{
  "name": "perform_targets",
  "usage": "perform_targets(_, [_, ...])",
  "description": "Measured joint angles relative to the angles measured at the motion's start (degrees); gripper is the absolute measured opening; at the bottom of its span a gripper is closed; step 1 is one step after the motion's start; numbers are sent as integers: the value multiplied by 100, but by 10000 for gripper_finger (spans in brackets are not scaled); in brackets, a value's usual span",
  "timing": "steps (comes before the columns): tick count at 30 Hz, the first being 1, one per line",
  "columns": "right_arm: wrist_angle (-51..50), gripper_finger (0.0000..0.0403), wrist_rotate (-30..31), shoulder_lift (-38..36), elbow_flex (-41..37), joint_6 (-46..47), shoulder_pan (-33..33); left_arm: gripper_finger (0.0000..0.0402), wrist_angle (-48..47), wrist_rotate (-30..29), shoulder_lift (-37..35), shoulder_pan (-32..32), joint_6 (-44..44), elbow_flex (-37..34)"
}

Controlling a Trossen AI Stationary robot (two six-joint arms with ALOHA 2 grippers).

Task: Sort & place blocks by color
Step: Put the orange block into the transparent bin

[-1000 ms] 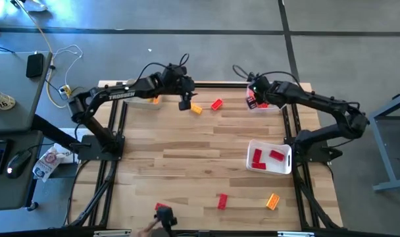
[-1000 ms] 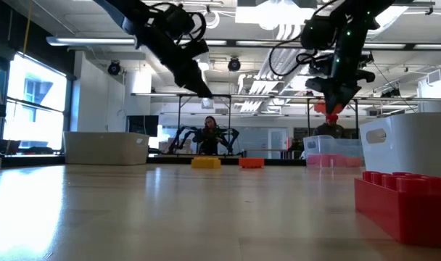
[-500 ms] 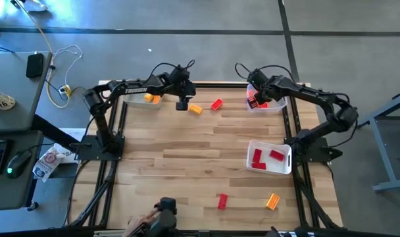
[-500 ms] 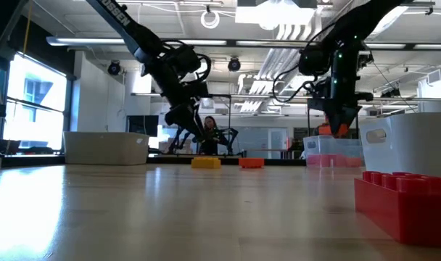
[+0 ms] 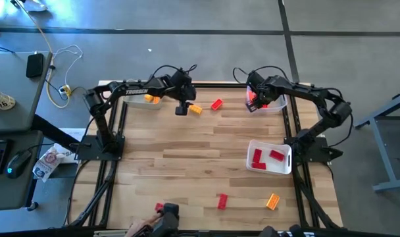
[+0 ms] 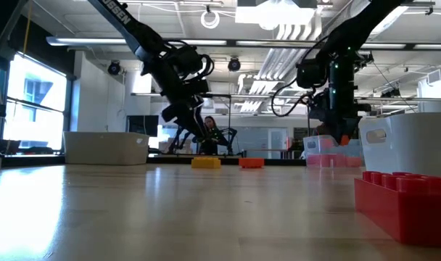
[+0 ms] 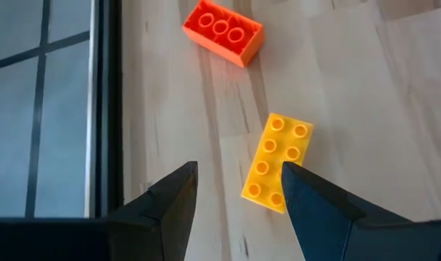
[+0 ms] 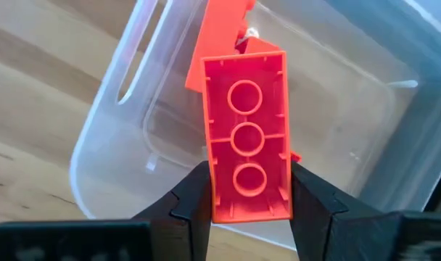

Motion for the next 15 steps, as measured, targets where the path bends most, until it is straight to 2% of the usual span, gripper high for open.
perform_targets(11, [15, 126, 171, -2, 0, -464, -1, 186, -364, -37, -4, -174, -1, 0])
perform_targets(15, [32, 126, 173, -4, 0, -600, -1, 186, -739, -70, -4, -175, -4, 228])
